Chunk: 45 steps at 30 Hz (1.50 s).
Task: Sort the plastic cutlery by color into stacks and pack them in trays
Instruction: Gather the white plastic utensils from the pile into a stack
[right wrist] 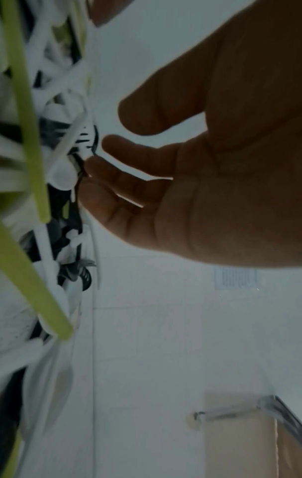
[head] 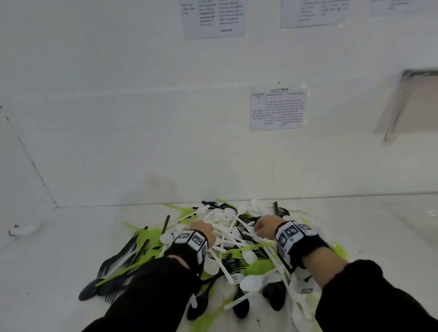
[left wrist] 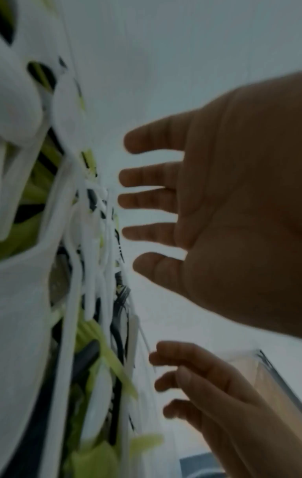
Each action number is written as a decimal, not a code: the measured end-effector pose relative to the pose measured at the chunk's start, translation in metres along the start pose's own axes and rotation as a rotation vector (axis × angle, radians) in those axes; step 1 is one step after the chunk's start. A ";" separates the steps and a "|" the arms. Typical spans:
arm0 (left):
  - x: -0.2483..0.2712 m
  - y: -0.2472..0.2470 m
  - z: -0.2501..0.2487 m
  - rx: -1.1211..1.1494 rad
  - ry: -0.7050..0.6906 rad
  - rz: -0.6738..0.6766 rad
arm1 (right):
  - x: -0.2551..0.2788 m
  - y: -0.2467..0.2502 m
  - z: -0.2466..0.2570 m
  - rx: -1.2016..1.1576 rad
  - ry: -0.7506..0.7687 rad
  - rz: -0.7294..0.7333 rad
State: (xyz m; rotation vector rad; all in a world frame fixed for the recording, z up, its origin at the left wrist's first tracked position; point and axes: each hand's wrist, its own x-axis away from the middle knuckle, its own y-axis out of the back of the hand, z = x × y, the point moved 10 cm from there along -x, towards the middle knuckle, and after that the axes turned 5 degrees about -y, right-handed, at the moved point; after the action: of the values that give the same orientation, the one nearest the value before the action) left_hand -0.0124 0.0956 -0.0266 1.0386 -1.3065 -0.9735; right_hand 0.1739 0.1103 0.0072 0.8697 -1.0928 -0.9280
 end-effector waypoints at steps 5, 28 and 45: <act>-0.018 -0.019 0.004 -0.014 0.082 0.054 | -0.034 -0.023 -0.007 0.127 -0.078 -0.036; 0.003 0.046 0.031 1.253 0.140 -0.638 | -0.063 -0.029 -0.028 0.017 -0.098 -0.027; 0.000 0.005 0.017 1.729 0.524 -0.302 | -0.072 0.023 -0.012 -0.481 -0.148 -0.128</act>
State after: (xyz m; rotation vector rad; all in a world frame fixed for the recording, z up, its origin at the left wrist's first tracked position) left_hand -0.0292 0.0966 -0.0217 2.5669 -1.3769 0.5654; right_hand 0.1755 0.1863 0.0014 0.4814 -0.8884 -1.3117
